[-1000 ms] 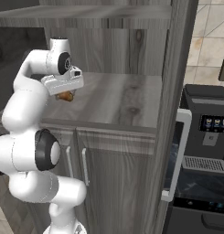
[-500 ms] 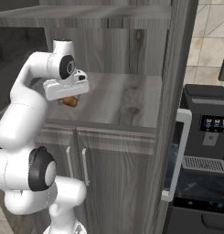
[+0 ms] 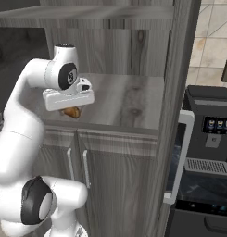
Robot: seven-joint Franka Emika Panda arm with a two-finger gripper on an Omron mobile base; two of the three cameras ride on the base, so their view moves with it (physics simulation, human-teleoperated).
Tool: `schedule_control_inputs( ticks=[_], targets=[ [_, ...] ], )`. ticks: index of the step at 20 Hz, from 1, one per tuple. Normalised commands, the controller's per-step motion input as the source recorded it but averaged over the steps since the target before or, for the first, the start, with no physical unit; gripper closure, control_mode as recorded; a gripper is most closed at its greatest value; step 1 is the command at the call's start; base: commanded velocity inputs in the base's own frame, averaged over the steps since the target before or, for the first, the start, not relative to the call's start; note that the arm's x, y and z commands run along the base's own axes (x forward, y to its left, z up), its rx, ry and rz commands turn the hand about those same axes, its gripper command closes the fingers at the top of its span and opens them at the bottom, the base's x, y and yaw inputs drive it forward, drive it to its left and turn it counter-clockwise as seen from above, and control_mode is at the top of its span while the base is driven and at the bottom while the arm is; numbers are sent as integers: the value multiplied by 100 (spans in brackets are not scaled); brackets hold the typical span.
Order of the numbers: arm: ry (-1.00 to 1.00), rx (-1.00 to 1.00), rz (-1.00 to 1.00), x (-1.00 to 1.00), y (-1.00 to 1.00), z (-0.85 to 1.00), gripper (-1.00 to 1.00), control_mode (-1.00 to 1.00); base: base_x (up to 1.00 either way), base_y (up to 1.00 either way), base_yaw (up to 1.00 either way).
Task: Pick the potatos from the cabinet and place them in one bowl. Pick the onion from the sink and place it in the other bowl.
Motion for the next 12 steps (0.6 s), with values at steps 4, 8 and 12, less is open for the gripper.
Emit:
schedule_control_inputs(
  ticks=[4,8,12],
  targets=[
    [0,0,-12,-44,-5,0,100,-100,0,0,0],
    [0,0,-11,-48,0,0,100,-100,0,0,0],
    [0,0,-8,-45,-1,0,100,-100,0,0,0]
  ],
)
